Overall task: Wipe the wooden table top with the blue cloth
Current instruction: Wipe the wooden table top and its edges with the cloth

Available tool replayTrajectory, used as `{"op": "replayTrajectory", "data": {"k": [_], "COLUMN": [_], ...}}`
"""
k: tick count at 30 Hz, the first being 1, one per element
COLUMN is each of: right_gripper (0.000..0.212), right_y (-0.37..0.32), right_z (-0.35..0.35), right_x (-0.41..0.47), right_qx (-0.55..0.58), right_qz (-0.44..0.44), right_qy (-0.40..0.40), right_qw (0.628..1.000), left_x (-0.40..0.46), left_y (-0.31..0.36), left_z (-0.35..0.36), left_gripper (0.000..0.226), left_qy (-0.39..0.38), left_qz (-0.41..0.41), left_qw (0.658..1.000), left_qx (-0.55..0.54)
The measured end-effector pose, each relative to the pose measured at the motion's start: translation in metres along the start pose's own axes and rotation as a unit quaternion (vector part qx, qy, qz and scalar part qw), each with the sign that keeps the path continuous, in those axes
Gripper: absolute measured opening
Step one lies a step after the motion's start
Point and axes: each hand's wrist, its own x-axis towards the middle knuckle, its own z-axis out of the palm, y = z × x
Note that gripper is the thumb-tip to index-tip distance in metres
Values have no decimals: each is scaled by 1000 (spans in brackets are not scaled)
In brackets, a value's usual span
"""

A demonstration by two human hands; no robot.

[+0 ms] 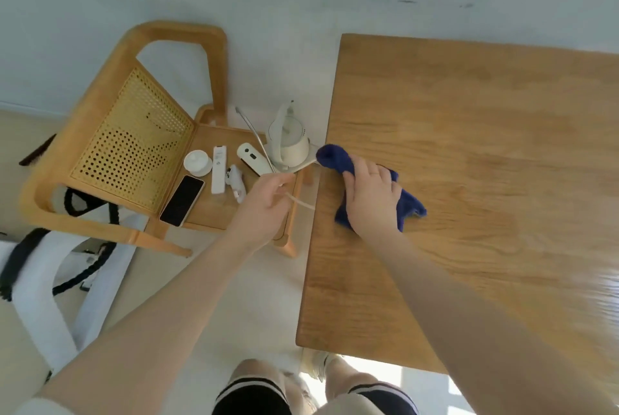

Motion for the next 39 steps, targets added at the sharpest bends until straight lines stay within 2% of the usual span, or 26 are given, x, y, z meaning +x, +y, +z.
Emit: {"op": "replayTrajectory", "data": {"k": [2,4,8,13,17,21,24,26,28,30,33,36,38,39], "right_gripper": [25,19,34,35,34,42,53,60,51,54,52,43,45,46], "right_y": [-2,2,13,11,-4,-27,-22,-19,-22,-24,-16,-7,-7,-9], "right_z": [-16,-30,-50,-62,-51,-29,-11,-6,-1,0,1,-1,1,3], "right_x": [21,40,78,147,218,272,299,313,324,322,277,255,271,279], "right_qx": [173,255,121,-23,-140,-239,-302,-296,-291,-278,-227,-181,-186,-192], "right_qz": [114,155,68,-14,-111,-234,-309,-311,-299,-296,-350,-359,-335,-318], "right_qy": [30,40,49,51,27,-24,-139,-185,-173,-161,-156,-159,-144,-133], "right_qw": [978,954,989,998,983,942,891,884,892,900,895,902,912,919], "left_x": [14,30,83,167,215,251,264,267,263,260,252,235,230,234], "left_y": [7,15,29,49,46,24,13,5,2,2,1,-7,-10,-9], "left_z": [-2,-3,-3,-4,-19,-29,-29,-24,-21,-18,-21,-28,-43,-51], "left_gripper": [39,46,72,85,77,77,79,81,81,78,72,57,42,36], "left_qy": [-4,-15,-48,-101,-126,-196,-189,-185,-155,-148,-161,-154,-128,-105], "left_qz": [28,58,157,260,354,440,482,494,498,491,475,540,560,548], "left_qw": [999,992,941,872,807,729,719,720,730,741,746,734,756,780], "left_qx": [37,111,297,402,455,485,464,450,441,433,437,382,314,284]}}
